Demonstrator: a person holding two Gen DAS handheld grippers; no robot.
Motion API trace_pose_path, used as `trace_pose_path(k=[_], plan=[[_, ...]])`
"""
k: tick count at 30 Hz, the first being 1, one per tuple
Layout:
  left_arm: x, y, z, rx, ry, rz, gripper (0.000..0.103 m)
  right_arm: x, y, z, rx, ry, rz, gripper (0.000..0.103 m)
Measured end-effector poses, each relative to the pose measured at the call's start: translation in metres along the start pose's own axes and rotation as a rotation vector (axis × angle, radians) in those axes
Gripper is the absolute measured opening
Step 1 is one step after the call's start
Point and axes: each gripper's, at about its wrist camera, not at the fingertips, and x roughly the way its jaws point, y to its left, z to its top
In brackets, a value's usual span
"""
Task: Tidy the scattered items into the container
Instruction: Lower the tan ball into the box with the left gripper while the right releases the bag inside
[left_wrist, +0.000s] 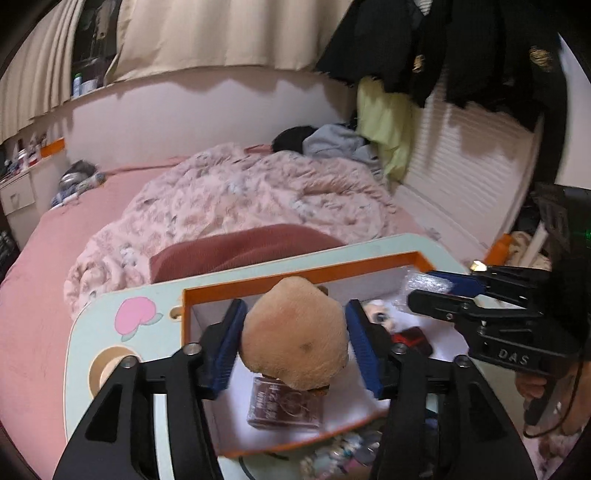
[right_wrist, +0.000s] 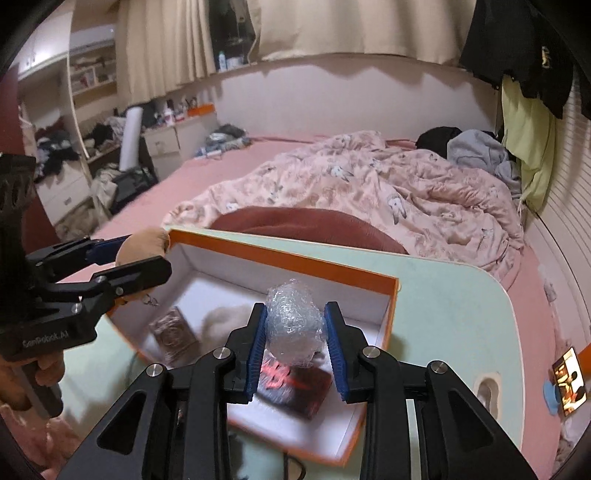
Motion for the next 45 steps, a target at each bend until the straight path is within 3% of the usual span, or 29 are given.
trace_pose_path(k=[2,3,9,13,17,22,27,31,34,37,45], plan=[[-0.001,0.001,-0.004,-0.014,-0.019,0.042,0.076,0.004,-0.001,-0.004,0.029,0.012,-0.004,0.057],[-0.003,0.002,-0.006,-0.011,-0.028,0.033,0.076,0.003,-0.002,-0.007,0.042,0.007,0.001,0.06],[-0.017,0.0,-0.017,0.01,-0.025,0.035,0.076,-0.013,-0.002,-0.018,0.031,-0.022,-0.012,0.062],[-0.039,-0.003,-0.027,0.001,-0.037,-0.016,0.076,-0.036,0.002,-0.032,0.03,-0.047,0.003,0.062],[-0.063,-0.003,-0.059,-0.022,-0.032,-0.039,0.083,-0.061,0.008,-0.063,0.015,-0.051,0.013,0.064],[-0.077,0.006,-0.108,-0.065,0.012,0.016,0.083,-0.067,0.01,-0.108,-0.012,0.018,-0.046,0.065],[-0.072,0.012,-0.136,-0.051,0.071,0.036,0.083,-0.052,0.001,-0.138,-0.002,0.099,-0.088,0.066],[-0.068,0.013,-0.149,-0.049,0.086,0.049,0.083,-0.052,-0.003,-0.139,-0.001,0.082,-0.135,0.08],[-0.057,0.01,-0.157,-0.035,0.118,0.079,0.086,-0.049,-0.007,-0.141,0.021,0.083,-0.16,0.102],[-0.053,0.001,-0.159,0.003,0.122,0.082,0.103,-0.05,-0.005,-0.144,0.023,0.078,-0.162,0.102],[-0.057,-0.003,-0.163,0.001,0.09,0.08,0.103,-0.05,-0.002,-0.147,0.018,0.074,-0.162,0.103]])
